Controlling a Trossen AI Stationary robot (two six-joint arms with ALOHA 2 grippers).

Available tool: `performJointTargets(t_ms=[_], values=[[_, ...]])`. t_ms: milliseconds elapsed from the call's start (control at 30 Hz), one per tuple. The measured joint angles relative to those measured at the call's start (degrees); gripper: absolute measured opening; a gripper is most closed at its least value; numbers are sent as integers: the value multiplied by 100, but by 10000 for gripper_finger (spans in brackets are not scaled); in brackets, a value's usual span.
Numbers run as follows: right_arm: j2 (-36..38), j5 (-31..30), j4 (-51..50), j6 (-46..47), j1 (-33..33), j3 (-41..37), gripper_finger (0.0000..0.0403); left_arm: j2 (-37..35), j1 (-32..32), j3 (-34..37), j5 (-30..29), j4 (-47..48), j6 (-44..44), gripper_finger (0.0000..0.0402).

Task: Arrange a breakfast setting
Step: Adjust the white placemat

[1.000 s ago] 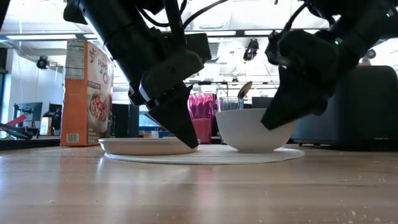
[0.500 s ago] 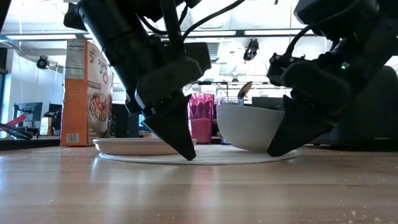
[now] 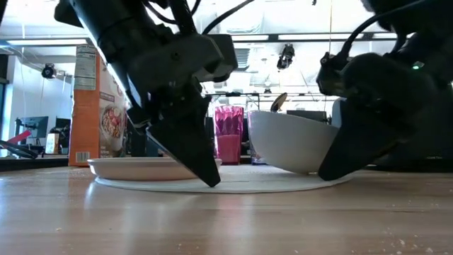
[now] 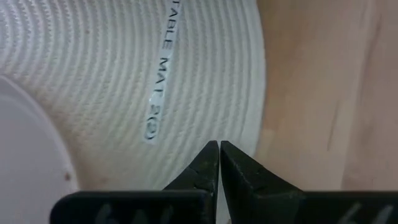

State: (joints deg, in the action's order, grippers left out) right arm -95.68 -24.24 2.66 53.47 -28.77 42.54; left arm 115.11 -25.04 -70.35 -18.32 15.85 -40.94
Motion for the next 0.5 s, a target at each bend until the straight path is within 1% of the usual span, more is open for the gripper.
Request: performJointTargets(t_ms=[200, 400, 500], values=[[5, 57, -49, 140, -178, 83, 123, 0, -50, -20, 2, -23, -52, 0], [22, 166, -92, -344, -200, 393, 123, 0, -50, -157, -11, 49, 159, 0], [33, 223, -331, -489, -199, 564, 123, -2, -50, -309, -34, 282, 260, 0]])
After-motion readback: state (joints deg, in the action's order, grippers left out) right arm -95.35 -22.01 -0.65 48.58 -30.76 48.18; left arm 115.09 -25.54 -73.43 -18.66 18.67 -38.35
